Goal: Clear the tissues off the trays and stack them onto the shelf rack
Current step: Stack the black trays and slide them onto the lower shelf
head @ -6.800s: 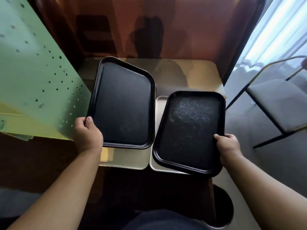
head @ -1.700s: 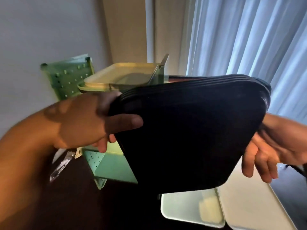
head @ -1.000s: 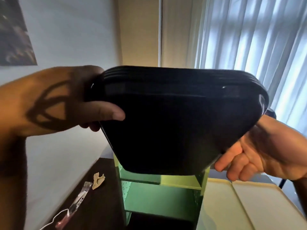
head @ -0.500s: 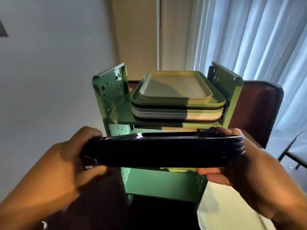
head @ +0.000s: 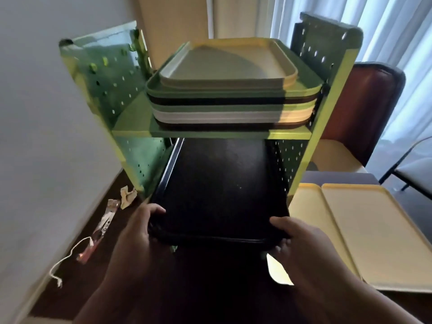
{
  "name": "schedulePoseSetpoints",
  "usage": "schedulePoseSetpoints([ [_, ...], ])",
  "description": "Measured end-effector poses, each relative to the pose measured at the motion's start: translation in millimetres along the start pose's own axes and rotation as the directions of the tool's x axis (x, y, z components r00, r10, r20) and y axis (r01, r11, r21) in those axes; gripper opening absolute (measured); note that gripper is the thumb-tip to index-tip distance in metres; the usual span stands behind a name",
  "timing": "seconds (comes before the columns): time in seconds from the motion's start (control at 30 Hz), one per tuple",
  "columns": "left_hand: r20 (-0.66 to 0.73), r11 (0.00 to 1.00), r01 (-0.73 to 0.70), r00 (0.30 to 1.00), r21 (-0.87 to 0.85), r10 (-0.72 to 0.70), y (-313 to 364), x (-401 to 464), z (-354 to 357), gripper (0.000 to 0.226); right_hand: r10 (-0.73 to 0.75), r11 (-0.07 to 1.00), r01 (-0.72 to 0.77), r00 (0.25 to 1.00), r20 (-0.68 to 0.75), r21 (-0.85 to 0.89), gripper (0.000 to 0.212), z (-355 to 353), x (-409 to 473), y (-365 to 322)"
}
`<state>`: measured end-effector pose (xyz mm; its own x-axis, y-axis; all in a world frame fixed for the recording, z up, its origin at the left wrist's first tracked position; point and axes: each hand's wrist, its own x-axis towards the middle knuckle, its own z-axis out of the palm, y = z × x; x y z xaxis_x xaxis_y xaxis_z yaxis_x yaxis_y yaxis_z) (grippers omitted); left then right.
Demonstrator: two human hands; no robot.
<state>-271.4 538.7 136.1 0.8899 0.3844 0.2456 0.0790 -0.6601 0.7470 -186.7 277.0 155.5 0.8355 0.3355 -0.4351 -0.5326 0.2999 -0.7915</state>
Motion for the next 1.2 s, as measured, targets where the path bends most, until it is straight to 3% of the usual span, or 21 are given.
schedulePoseSetpoints([
  [0.1,0.035,0.999,-0.016,0.999,0.038,0.015,-9,-1,8,0.071,0.103,0.984,-0.101,0.995,0.004,-0.149,0.029,-7,2,6],
  [0.17,-0.028,0.999,-0.034,0.999,0.027,0.035,-7,2,15,0.072,0.15,0.964,-0.147,0.989,-0.005,-0.221,0.034,-11,6,4],
  [0.4,-0.128,0.988,-0.135,0.981,0.077,0.144,-17,30,27,0.069,0.11,0.905,-0.097,0.994,0.009,-0.415,0.043,-22,31,-21],
  [0.5,-0.168,0.998,-0.056,0.984,0.025,0.059,-18,37,34,0.071,0.082,0.866,-0.062,0.996,0.019,-0.496,0.049,-27,38,-25],
  [0.63,-0.186,0.995,-0.089,0.978,0.046,0.096,-21,35,37,0.067,0.038,0.846,-0.024,0.999,0.015,-0.533,0.045,-31,43,-19],
  [0.8,-0.181,0.994,-0.104,0.978,0.023,0.106,-22,39,37,0.058,0.013,0.86,0.017,0.998,0.055,-0.51,0.068,-33,56,-13],
  [0.93,-0.207,0.991,-0.123,0.969,0.052,0.131,-22,49,42,0.062,-0.068,0.861,0.09,0.996,0.062,-0.501,0.037,-33,69,-20],
  [1.2,-0.177,0.989,-0.133,0.974,0.065,0.143,-20,77,58,0.048,-0.108,0.85,0.089,0.994,-0.006,-0.519,0.029,-34,97,-43],
])
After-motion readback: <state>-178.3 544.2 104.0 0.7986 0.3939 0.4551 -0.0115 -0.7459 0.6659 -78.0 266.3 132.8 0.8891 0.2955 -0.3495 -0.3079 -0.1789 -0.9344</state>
